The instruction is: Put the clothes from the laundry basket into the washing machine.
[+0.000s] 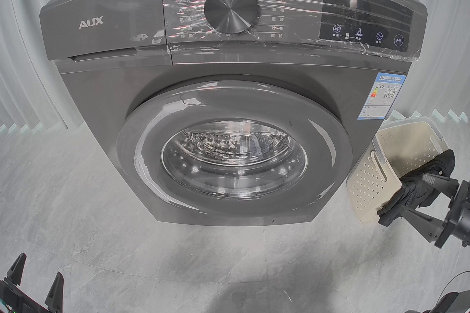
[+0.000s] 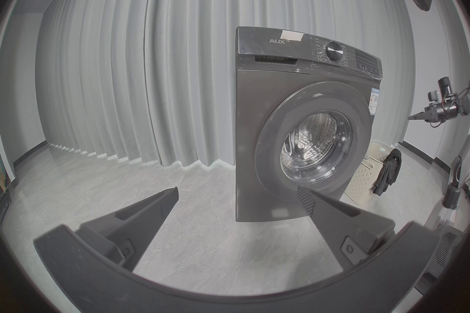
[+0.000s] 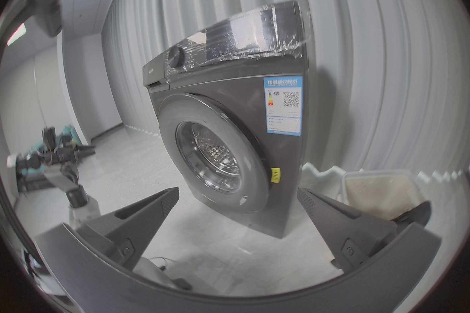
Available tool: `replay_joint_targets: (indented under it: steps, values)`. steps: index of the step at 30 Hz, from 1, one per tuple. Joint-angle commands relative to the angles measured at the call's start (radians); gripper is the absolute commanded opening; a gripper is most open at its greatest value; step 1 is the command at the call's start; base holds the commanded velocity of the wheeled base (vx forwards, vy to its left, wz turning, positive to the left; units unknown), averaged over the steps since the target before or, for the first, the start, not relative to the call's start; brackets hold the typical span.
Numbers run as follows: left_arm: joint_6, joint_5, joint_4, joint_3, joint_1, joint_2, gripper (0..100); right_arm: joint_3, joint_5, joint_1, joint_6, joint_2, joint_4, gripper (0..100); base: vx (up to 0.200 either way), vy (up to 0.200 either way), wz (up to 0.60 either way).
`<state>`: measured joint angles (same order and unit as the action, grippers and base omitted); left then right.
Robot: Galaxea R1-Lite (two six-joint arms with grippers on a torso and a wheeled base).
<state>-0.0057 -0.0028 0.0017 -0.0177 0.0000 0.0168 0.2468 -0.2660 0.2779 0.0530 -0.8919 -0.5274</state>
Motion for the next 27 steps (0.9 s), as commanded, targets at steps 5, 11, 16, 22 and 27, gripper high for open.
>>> replay_joint_targets:
  steps: [5,11,16,22,27]
  values:
    - [0.000,0.000,0.000,0.016,0.000,-0.015,100,0.072,0.151,0.187,-0.180,-0.348,-0.163,100,0.000,0.000,0.00]
    - [0.000,0.000,0.000,0.016,0.000,-0.015,100,0.109,0.226,0.199,-0.200,-0.443,-0.229,100,0.000,0.000,0.00]
    - [0.000,0.001,0.000,0.016,0.000,-0.015,100,0.163,0.261,0.201,-0.219,-0.513,-0.264,100,0.000,0.000,0.00]
    - [0.000,0.001,0.000,0.016,0.000,-0.015,100,0.198,0.258,0.201,-0.219,-0.570,-0.266,100,0.000,0.000,0.00]
    - [0.000,0.001,0.000,0.016,0.000,-0.015,100,0.252,0.261,0.201,-0.219,-0.613,-0.266,100,0.000,0.000,0.00]
